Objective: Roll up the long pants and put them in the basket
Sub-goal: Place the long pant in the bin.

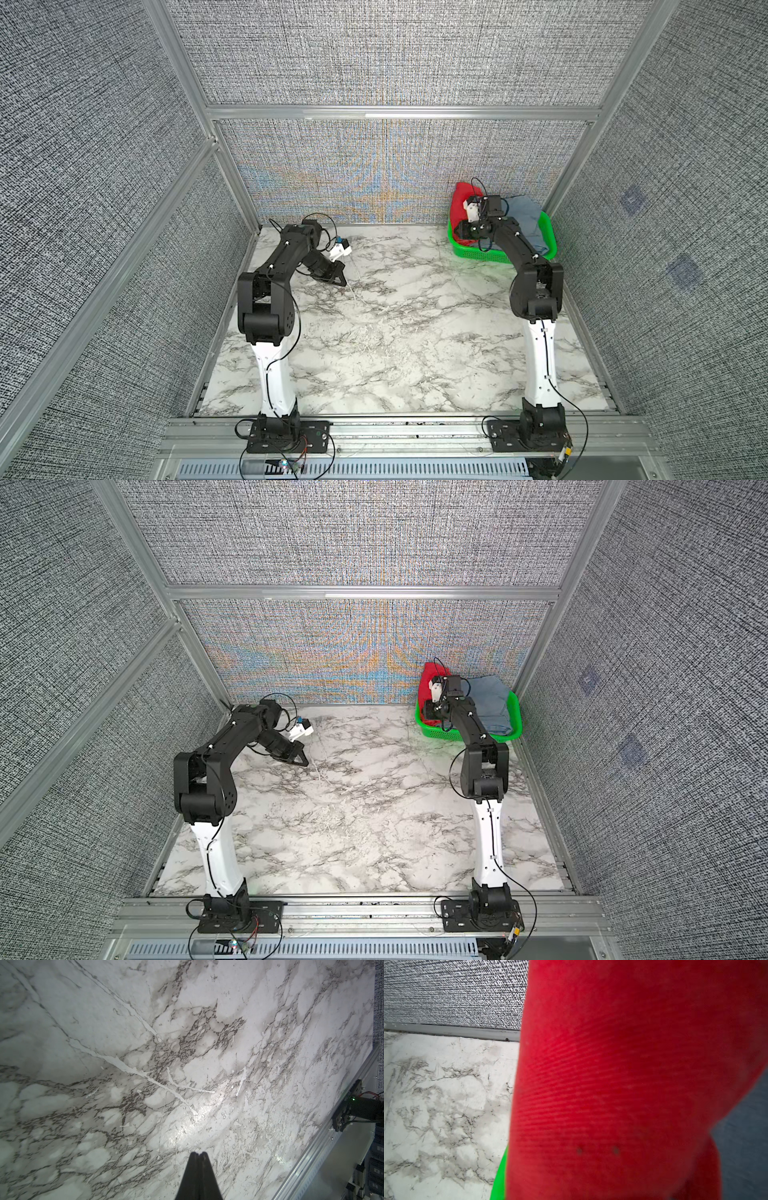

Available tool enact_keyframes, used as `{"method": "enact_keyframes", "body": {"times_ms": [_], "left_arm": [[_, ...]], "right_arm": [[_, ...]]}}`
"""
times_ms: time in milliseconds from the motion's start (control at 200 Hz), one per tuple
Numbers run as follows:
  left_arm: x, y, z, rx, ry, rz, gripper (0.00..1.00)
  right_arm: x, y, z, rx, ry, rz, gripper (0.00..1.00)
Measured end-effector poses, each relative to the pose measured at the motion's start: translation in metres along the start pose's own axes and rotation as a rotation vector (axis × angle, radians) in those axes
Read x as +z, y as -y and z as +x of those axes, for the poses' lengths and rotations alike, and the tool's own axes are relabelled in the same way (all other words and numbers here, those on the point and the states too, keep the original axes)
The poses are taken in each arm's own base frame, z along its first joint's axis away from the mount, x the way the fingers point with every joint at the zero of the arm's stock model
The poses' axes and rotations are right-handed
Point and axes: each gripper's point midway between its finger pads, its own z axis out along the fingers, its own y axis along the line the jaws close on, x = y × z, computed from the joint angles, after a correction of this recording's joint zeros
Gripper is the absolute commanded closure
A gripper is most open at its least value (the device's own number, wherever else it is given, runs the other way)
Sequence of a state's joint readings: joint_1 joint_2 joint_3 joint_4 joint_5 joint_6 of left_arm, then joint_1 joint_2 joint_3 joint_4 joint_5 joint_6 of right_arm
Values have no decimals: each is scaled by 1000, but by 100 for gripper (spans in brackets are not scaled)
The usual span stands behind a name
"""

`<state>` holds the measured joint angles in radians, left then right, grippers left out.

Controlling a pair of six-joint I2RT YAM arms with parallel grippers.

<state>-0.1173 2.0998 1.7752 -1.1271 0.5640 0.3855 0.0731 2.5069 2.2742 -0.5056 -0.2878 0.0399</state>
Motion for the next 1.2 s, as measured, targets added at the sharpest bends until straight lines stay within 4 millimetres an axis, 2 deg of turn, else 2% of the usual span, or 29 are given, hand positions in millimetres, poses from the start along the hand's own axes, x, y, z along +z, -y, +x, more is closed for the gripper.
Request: {"method": "enact_keyframes", "body": {"times_ms": [235,250,310,390,550,716,1026,1136,1196], "left_arm": [[0,0,0,3,0,1,98],[0,0,0,3,0,1,98],[0,0,0,3,0,1,98],[0,0,0,3,0,2,98],[0,1,0,3,1,4,98],[0,2,0,6,2,8,98],[-2,4,1,24,4,14,98],[-3,5,0,26,9,14,98],[-3,5,1,27,8,14,98]], "right_arm": [[14,1,13,-8,-41,-22,100],[14,1,14,-12,-42,-20,94],[12,3,15,-34,-39,-7,60],[6,2,18,-59,-37,9,24],[-25,2,31,-111,-53,64,6],[-56,-3,32,-124,-55,96,1],[-113,-16,-5,-176,80,127,1],[-125,-20,-14,-189,137,133,1],[-126,-20,-20,-196,167,140,8]]}}
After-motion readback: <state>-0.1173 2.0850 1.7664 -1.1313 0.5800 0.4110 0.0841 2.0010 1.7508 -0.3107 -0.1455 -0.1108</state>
